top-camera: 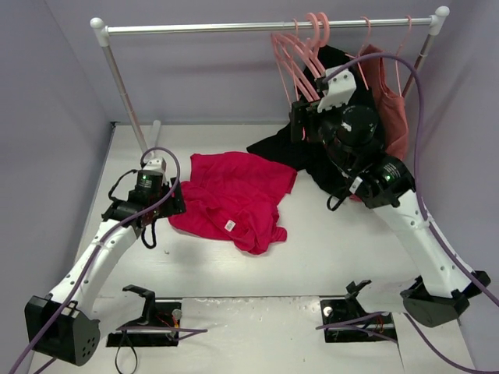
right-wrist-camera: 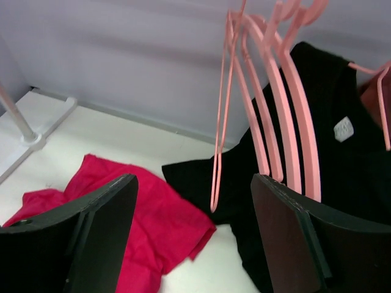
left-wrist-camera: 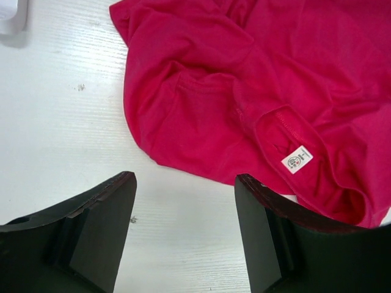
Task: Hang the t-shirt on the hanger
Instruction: Pick up the hanger from the clothesline.
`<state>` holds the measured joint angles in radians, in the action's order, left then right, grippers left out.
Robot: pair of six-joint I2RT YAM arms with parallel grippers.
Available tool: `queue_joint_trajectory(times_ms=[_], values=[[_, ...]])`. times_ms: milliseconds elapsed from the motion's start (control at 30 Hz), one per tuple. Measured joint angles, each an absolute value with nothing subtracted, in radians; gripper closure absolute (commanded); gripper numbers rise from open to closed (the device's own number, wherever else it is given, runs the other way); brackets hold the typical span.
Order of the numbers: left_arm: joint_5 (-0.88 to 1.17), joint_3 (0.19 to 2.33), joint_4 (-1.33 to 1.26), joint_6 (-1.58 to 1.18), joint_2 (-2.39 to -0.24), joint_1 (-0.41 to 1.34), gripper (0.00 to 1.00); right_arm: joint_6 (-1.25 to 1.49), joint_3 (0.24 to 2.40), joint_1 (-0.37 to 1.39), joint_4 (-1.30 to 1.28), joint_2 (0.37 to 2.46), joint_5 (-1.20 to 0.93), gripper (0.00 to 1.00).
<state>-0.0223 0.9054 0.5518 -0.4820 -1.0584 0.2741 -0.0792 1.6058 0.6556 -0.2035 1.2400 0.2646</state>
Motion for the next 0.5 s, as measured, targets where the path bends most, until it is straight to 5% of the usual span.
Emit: queue_joint_trajectory(times_ms=[500], values=[[0.038,0.867,0.554,-0.474,-1.047,0.265,0.35,-0.084,1.722,0.425,-0.200,1.542,0.170,0.25]])
